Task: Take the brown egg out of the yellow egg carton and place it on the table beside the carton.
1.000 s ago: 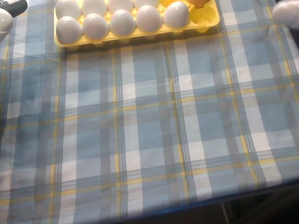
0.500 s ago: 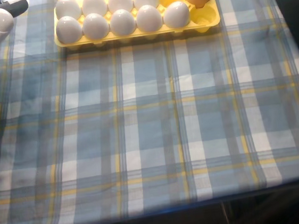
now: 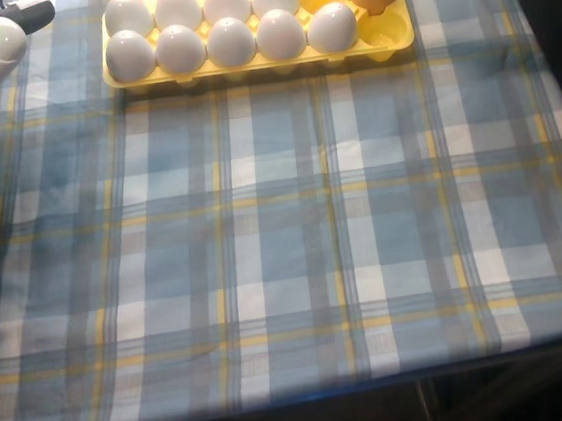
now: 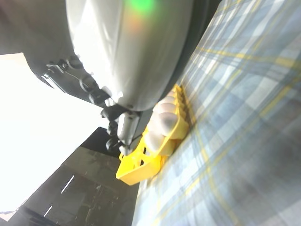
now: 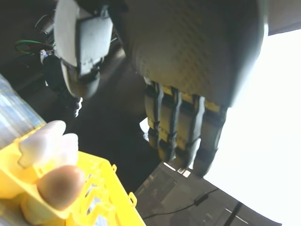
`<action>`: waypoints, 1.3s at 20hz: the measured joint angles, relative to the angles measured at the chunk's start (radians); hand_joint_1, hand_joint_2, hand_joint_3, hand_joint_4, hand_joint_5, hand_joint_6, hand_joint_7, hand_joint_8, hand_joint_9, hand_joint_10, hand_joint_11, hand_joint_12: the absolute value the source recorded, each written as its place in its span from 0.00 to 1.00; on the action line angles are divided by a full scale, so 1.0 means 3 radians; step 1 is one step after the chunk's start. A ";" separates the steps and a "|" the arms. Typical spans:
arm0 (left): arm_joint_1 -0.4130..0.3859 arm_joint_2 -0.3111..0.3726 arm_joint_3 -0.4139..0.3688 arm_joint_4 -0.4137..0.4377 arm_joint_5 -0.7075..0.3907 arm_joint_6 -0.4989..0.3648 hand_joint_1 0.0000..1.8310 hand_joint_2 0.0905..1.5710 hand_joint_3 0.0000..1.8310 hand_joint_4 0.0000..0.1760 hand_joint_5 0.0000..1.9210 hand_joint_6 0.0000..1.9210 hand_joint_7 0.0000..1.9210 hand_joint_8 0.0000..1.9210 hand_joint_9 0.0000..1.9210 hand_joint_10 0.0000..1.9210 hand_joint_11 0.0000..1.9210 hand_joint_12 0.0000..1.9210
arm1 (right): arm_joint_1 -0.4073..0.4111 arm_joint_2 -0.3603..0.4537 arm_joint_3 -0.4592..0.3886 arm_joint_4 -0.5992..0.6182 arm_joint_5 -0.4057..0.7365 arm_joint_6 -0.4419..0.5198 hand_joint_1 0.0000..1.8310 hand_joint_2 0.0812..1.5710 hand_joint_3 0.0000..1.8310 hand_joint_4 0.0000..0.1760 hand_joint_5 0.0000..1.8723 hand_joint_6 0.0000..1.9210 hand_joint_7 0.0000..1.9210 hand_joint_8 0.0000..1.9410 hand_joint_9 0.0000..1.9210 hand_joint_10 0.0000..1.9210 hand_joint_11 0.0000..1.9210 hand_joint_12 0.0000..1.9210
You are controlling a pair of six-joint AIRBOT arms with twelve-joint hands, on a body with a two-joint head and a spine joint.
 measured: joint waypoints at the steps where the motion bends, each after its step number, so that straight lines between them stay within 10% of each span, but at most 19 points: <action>1: 0.0000 0.0000 0.0000 -0.0001 0.0003 0.0000 0.00 0.70 0.00 0.01 0.23 0.00 0.16 0.00 0.11 0.00 0.03 0.02 | 0.0000 -0.0042 0.0042 0.0000 -0.0076 0.0000 0.18 0.57 0.00 0.00 0.21 0.00 0.20 0.01 0.13 0.01 0.00 0.25; 3: 0.0000 0.0000 0.0000 -0.0001 0.0000 -0.0001 0.00 0.70 0.00 0.00 0.23 0.00 0.16 0.00 0.10 0.00 0.02 0.02 | 0.0022 -0.0117 0.0114 -0.0015 -0.0210 0.0000 0.20 0.56 0.00 0.02 0.23 0.00 0.22 0.01 0.13 0.00 0.00 0.22; 6: 0.0000 0.0000 0.0000 0.0001 0.0000 0.0000 0.00 0.70 0.00 0.00 0.24 0.00 0.16 0.00 0.11 0.00 0.02 0.02 | 0.0052 -0.0221 0.0230 -0.0069 -0.0357 0.0001 0.28 0.59 0.00 0.31 0.25 0.00 0.26 0.00 0.09 0.00 0.00 0.02; 26: 0.0003 -0.0001 0.0001 0.0001 -0.0024 -0.0023 0.00 0.70 0.00 0.05 0.23 0.00 0.15 0.00 0.09 0.00 0.01 0.02 | 0.0113 -0.0384 0.0345 -0.0071 -0.0488 0.0006 0.43 0.64 0.00 0.05 0.31 0.00 0.33 0.00 0.20 0.01 0.07 0.06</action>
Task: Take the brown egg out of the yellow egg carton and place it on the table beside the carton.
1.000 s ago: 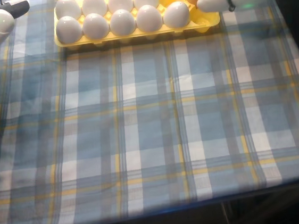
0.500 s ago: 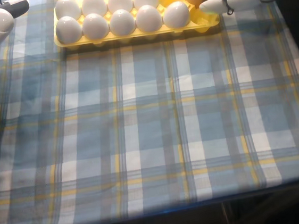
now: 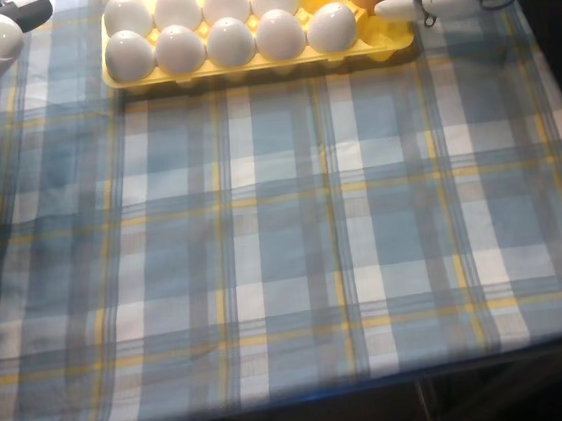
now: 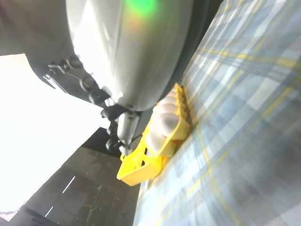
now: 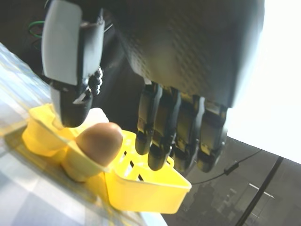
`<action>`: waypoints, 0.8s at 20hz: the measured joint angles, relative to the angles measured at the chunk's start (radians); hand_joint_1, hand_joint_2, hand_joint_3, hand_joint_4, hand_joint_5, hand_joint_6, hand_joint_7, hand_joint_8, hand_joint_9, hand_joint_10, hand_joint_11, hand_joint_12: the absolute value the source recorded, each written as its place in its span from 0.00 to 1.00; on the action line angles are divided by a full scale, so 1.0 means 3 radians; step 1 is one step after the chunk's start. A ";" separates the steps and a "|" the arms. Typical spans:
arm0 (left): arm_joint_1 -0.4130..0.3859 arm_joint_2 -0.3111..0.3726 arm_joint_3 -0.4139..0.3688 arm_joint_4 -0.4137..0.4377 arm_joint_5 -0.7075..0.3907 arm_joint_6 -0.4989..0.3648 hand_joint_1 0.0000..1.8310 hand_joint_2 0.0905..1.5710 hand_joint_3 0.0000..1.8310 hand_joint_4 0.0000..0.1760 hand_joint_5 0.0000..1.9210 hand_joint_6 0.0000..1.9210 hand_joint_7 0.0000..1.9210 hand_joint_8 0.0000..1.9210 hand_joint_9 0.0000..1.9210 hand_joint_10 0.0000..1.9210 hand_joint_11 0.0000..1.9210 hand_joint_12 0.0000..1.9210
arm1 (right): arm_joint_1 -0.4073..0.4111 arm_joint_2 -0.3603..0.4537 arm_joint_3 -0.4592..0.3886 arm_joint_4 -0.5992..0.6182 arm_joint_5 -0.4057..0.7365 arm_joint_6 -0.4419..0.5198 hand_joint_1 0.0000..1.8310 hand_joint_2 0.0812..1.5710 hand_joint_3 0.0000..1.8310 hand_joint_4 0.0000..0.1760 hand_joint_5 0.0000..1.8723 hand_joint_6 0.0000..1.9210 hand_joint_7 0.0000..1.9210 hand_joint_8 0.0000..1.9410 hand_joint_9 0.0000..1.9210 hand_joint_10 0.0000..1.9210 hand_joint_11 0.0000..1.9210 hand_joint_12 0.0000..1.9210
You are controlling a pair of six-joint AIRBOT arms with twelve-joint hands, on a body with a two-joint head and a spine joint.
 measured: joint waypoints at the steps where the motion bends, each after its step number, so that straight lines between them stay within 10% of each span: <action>1: 0.0000 0.0000 0.0000 0.0003 0.0000 0.0000 0.00 0.70 0.00 0.03 0.24 0.00 0.15 0.00 0.09 0.00 0.01 0.02 | 0.0010 -0.0011 0.0008 0.0005 -0.0001 0.0000 0.44 0.64 0.00 0.01 0.32 0.00 0.33 0.00 0.20 0.01 0.07 0.06; 2: 0.0001 0.0000 -0.0001 0.0013 0.0000 -0.0001 0.00 0.70 0.00 0.04 0.24 0.00 0.15 0.00 0.09 0.00 0.01 0.02 | 0.0022 -0.0025 0.0014 0.0004 0.0000 0.0001 0.47 0.65 0.00 0.00 0.35 0.00 0.36 0.00 0.24 0.00 0.04 0.23; 10: 0.0001 0.0000 0.0000 0.0000 0.0001 -0.0003 0.00 0.70 0.00 0.02 0.24 0.00 0.15 0.00 0.10 0.00 0.01 0.02 | 0.0024 -0.0043 0.0013 -0.0003 0.0009 0.0003 0.52 0.68 0.00 0.00 0.46 0.01 0.46 0.01 0.28 0.01 0.00 0.26; 13: 0.0001 0.0000 -0.0001 0.0000 0.0001 -0.0008 0.00 0.69 0.00 0.02 0.23 0.00 0.15 0.00 0.09 0.00 0.01 0.02 | 0.0024 -0.0043 0.0013 -0.0001 0.0009 0.0001 0.44 0.71 0.00 0.00 0.48 0.00 0.45 0.00 0.36 0.00 0.02 0.49; 16: 0.0001 0.0000 -0.0001 0.0000 0.0001 -0.0011 0.00 0.69 0.00 0.04 0.24 0.00 0.15 0.00 0.10 0.00 0.01 0.02 | 0.0024 -0.0043 0.0013 0.0001 0.0010 0.0000 0.44 0.72 0.00 0.00 0.50 0.00 0.48 0.00 0.42 0.00 0.10 0.48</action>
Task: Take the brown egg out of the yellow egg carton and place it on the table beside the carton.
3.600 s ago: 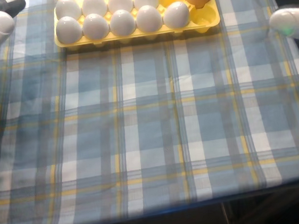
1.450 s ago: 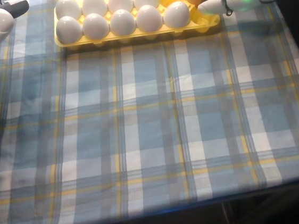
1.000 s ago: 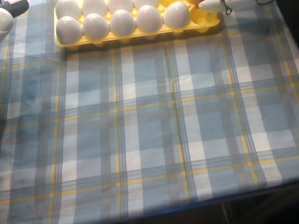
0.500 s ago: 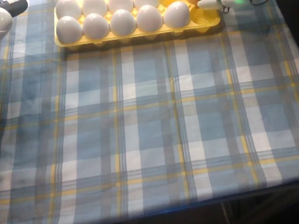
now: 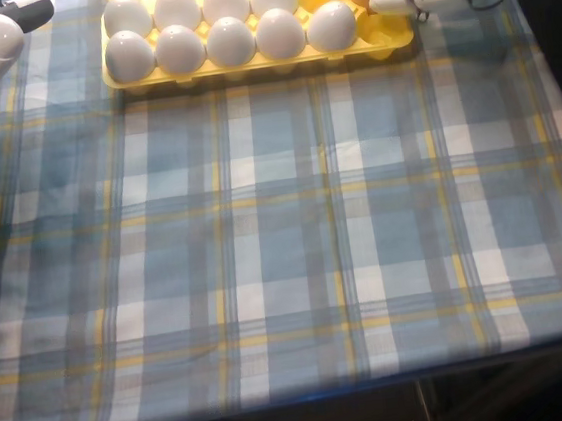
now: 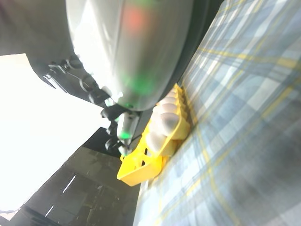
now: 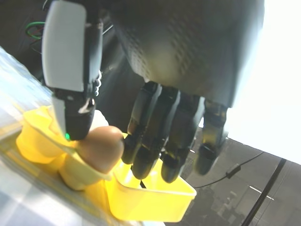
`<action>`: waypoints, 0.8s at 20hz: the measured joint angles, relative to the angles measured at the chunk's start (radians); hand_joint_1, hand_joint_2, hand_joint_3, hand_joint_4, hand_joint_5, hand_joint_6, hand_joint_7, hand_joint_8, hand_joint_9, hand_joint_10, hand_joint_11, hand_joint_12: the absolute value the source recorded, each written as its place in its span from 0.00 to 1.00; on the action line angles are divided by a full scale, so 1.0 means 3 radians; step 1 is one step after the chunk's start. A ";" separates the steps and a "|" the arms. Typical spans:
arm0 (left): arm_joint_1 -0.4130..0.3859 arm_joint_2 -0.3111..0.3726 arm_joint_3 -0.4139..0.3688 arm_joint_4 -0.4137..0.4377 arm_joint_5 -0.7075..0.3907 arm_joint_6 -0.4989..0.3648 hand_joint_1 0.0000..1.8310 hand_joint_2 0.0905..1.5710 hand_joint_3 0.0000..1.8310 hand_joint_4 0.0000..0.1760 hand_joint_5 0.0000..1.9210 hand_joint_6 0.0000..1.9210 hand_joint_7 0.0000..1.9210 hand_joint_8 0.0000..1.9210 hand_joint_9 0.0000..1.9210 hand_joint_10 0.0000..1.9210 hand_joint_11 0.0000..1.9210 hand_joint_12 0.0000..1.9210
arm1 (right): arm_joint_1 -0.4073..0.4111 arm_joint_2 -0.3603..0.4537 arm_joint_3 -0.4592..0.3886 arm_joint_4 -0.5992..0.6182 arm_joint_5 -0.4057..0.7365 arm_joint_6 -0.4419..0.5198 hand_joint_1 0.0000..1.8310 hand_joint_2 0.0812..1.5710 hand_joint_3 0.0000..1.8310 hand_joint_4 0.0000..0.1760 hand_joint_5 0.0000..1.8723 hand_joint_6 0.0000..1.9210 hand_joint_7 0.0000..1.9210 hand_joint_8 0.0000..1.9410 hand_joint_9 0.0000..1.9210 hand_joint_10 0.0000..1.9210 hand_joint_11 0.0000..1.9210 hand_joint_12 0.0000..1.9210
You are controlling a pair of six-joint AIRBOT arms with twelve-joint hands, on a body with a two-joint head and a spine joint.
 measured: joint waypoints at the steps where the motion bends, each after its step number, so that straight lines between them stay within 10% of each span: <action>1: 0.0006 0.0000 0.0000 0.0000 -0.0005 0.0000 0.00 0.69 0.00 0.04 0.24 0.00 0.15 0.00 0.10 0.00 0.01 0.03 | 0.0000 0.0000 0.0000 0.0004 0.0001 0.0000 0.44 0.72 0.00 0.00 0.50 0.00 0.48 0.00 0.42 0.00 0.11 0.46; 4: 0.0006 0.0000 0.0000 -0.0001 0.0000 0.0000 0.00 0.69 0.00 0.00 0.24 0.00 0.15 0.00 0.10 0.00 0.01 0.02 | 0.0025 0.0001 -0.0053 -0.0032 -0.0001 -0.0003 0.45 0.72 0.00 0.00 0.48 0.00 0.46 0.00 0.39 0.00 0.10 0.45; 5: 0.0006 -0.0001 0.0000 -0.0001 0.0001 0.0000 0.00 0.69 0.00 0.00 0.23 0.00 0.15 0.00 0.10 0.00 0.01 0.02 | 0.0076 0.0000 -0.0095 -0.0097 -0.0019 -0.0001 0.52 0.72 0.00 0.72 0.49 0.45 0.47 0.00 0.41 0.00 0.10 0.45; 6: 0.0006 -0.0006 0.0000 0.0000 -0.0003 -0.0001 0.00 0.69 0.00 0.00 0.24 0.00 0.15 0.00 0.10 0.00 0.01 0.03 | 0.0090 0.0000 -0.0112 -0.0108 -0.0020 -0.0003 0.46 0.71 0.00 0.00 0.44 0.19 0.47 0.00 0.40 0.00 0.10 0.44; 7: 0.0006 -0.0015 0.0000 -0.0001 -0.0008 -0.0001 0.00 0.69 0.00 0.00 0.24 0.00 0.15 0.00 0.10 0.00 0.01 0.03 | 0.0112 0.0000 -0.0134 -0.0121 -0.0008 0.0004 0.52 0.72 0.00 0.72 0.47 0.50 0.48 0.00 0.42 0.00 0.13 0.43; 8: 0.0006 -0.0019 0.0000 0.0005 0.0004 0.0000 0.00 0.69 0.00 0.00 0.24 0.00 0.16 0.00 0.11 0.00 0.02 0.03 | 0.0131 -0.0003 -0.0156 -0.0159 0.0008 0.0003 0.53 0.73 0.00 0.78 0.46 0.59 0.49 0.00 0.44 0.01 0.16 0.44; 15: 0.0006 -0.0019 0.0001 0.0001 0.0004 -0.0001 0.00 0.70 0.00 0.01 0.24 0.00 0.16 0.00 0.10 0.00 0.01 0.03 | 0.0140 0.0071 -0.0219 -0.0168 0.0033 0.0003 0.57 0.72 0.00 0.11 0.48 0.57 0.48 0.00 0.58 0.02 0.35 0.58; 16: 0.0006 -0.0019 0.0001 0.0001 0.0004 -0.0001 0.00 0.70 0.00 0.00 0.24 0.00 0.16 0.00 0.10 0.00 0.01 0.03 | 0.0140 0.0070 -0.0211 -0.0178 0.0029 0.0003 0.56 0.72 0.00 0.24 0.47 0.58 0.47 0.00 0.51 0.00 0.31 0.51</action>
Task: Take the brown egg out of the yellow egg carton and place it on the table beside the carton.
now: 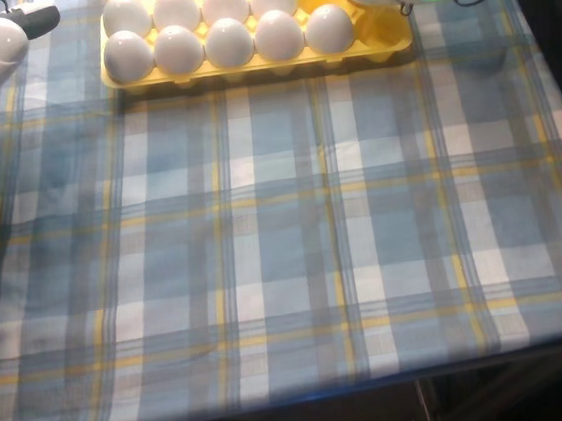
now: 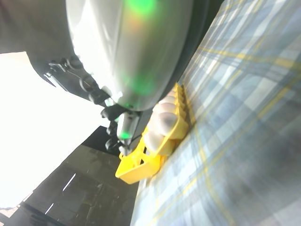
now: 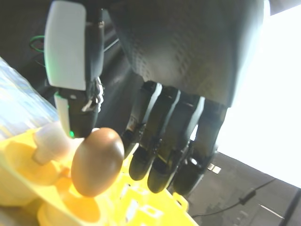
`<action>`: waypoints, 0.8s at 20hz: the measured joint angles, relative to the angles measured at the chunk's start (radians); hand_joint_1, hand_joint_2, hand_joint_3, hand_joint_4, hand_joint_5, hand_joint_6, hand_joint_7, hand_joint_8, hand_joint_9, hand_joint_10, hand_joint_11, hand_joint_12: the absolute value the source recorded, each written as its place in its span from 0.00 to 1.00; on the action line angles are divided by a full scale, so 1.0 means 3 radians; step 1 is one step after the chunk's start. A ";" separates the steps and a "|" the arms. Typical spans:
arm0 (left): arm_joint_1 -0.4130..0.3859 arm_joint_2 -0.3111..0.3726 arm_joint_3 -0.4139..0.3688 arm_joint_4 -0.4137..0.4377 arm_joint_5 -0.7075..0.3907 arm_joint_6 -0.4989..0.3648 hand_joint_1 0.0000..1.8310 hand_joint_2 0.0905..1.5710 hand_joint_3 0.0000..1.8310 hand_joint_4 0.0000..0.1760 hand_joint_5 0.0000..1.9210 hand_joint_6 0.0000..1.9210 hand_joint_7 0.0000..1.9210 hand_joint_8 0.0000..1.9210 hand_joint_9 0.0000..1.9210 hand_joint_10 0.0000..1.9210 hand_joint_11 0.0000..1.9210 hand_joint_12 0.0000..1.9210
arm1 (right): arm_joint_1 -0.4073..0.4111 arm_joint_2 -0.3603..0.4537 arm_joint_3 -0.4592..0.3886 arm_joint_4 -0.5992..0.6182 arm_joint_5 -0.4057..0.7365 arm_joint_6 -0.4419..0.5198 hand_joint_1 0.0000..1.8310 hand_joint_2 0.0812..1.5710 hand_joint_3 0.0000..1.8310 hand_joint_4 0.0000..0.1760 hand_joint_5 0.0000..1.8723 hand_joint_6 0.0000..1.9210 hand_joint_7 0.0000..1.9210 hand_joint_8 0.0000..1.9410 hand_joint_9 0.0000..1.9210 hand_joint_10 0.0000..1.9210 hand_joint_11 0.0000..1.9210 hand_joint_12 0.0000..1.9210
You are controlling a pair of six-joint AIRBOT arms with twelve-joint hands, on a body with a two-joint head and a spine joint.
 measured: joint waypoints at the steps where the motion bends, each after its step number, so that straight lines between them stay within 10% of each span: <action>1: 0.0000 0.0000 0.0000 -0.0004 -0.0001 -0.0001 0.00 0.69 0.00 0.00 0.24 0.00 0.16 0.00 0.10 0.00 0.01 0.03 | 0.0000 0.0000 0.0000 0.0003 0.0000 0.0000 0.56 0.73 0.00 0.25 0.47 0.59 0.47 0.00 0.48 0.00 0.28 0.45; 3: 0.0000 0.0000 0.0000 -0.0015 0.0000 -0.0001 0.00 0.69 0.00 0.00 0.24 0.00 0.16 0.00 0.10 0.00 0.01 0.03 | 0.0000 0.0009 -0.0019 0.0005 0.0000 0.0000 0.56 0.72 0.00 0.24 0.48 0.58 0.48 0.00 0.53 0.01 0.32 0.56; 6: 0.0000 0.0000 0.0000 -0.0010 0.0017 -0.0001 0.00 0.69 0.00 0.00 0.24 0.00 0.16 0.00 0.10 0.00 0.01 0.03 | 0.0000 0.0127 -0.0173 -0.0072 0.0003 0.0003 0.55 0.72 0.00 0.50 0.47 0.59 0.46 0.00 0.50 0.00 0.28 0.54; 8: 0.0000 0.0000 0.0000 -0.0001 0.0038 -0.0001 0.00 0.70 0.00 0.00 0.24 0.00 0.16 0.00 0.11 0.00 0.02 0.03 | 0.0000 0.0229 -0.0272 -0.0075 0.0048 0.0001 0.56 0.72 0.00 0.31 0.48 0.58 0.47 0.00 0.58 0.06 0.32 0.75; 9: 0.0000 0.0000 0.0000 -0.0003 0.0050 -0.0001 0.00 0.70 0.00 0.01 0.24 0.00 0.16 0.00 0.11 0.00 0.02 0.03 | 0.0000 0.0286 -0.0323 -0.0074 0.0093 0.0000 0.55 0.72 0.00 0.71 0.48 0.58 0.47 0.00 0.54 0.04 0.20 0.75; 10: 0.0000 0.0000 0.0000 -0.0003 0.0052 -0.0001 0.00 0.69 0.00 0.02 0.23 0.00 0.16 0.00 0.10 0.00 0.01 0.03 | 0.0000 0.0323 -0.0357 -0.0074 0.0122 0.0000 0.55 0.73 0.00 0.60 0.47 0.59 0.47 0.00 0.51 0.02 0.15 0.72; 11: 0.0000 0.0000 0.0000 -0.0003 0.0053 -0.0001 0.00 0.69 0.00 0.03 0.23 0.00 0.16 0.00 0.11 0.00 0.02 0.04 | 0.0000 0.0350 -0.0390 -0.0072 0.0140 0.0000 0.56 0.73 0.00 0.26 0.46 0.60 0.47 0.00 0.53 0.03 0.21 0.69; 12: 0.0000 0.0000 0.0000 -0.0003 0.0053 -0.0003 0.00 0.69 0.00 0.00 0.24 0.00 0.16 0.00 0.11 0.00 0.02 0.04 | 0.0000 0.0371 -0.0437 -0.0074 0.0158 -0.0001 0.51 0.72 0.00 0.00 0.43 0.23 0.46 0.01 0.52 0.02 0.23 0.62; 13: 0.0000 0.0000 0.0000 0.0001 0.0056 -0.0001 0.00 0.69 0.00 0.00 0.23 0.00 0.16 0.00 0.11 0.00 0.02 0.04 | 0.0000 0.0403 -0.0510 -0.0086 0.0197 -0.0001 0.51 0.71 0.00 0.00 0.47 0.05 0.46 0.00 0.57 0.26 0.37 0.71; 14: 0.0000 0.0000 0.0000 0.0009 0.0060 -0.0001 0.00 0.70 0.00 0.01 0.23 0.00 0.16 0.00 0.11 0.00 0.02 0.04 | 0.0000 0.0422 -0.0586 -0.0100 0.0258 -0.0001 0.58 0.71 0.00 0.00 0.50 0.43 0.48 0.00 0.56 0.53 0.46 0.78; 16: 0.0000 0.0000 -0.0001 0.0025 0.0061 -0.0001 0.00 0.69 0.00 0.04 0.23 0.00 0.16 0.00 0.10 0.00 0.01 0.04 | 0.0000 0.0483 -0.0759 -0.0172 0.0371 0.0005 0.57 0.74 0.00 0.00 0.45 0.61 0.49 0.01 0.49 0.23 0.35 0.56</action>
